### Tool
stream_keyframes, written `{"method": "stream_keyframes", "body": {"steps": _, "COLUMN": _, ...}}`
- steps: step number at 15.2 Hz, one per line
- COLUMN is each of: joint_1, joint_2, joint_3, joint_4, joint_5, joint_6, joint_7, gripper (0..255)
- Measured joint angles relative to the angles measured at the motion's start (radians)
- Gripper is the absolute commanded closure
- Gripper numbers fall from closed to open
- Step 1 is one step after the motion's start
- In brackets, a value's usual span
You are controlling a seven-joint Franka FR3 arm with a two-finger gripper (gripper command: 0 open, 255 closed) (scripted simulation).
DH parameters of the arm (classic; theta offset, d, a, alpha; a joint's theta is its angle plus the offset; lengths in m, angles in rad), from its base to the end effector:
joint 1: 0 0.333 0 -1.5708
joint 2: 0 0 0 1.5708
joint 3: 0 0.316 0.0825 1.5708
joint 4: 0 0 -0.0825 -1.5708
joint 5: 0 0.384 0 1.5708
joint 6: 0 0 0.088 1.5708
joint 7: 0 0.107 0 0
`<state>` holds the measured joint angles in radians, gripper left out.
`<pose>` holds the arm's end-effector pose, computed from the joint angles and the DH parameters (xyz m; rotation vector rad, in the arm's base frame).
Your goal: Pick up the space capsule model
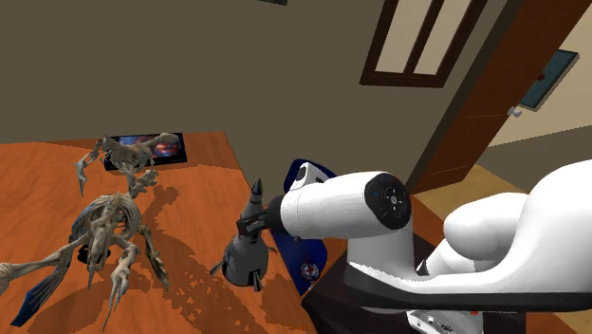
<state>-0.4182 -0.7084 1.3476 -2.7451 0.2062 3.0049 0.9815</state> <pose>0.2906 0.3133 0.3360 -2.8727 0.2226 -1.1776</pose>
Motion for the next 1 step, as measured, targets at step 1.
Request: {"method": "stream_keyframes", "body": {"steps": 1, "joint_1": 0.008, "joint_2": -0.002, "joint_3": -0.01, "joint_4": 0.002, "joint_5": 0.0, "joint_6": -0.008, "joint_7": -0.004, "gripper": 255}}
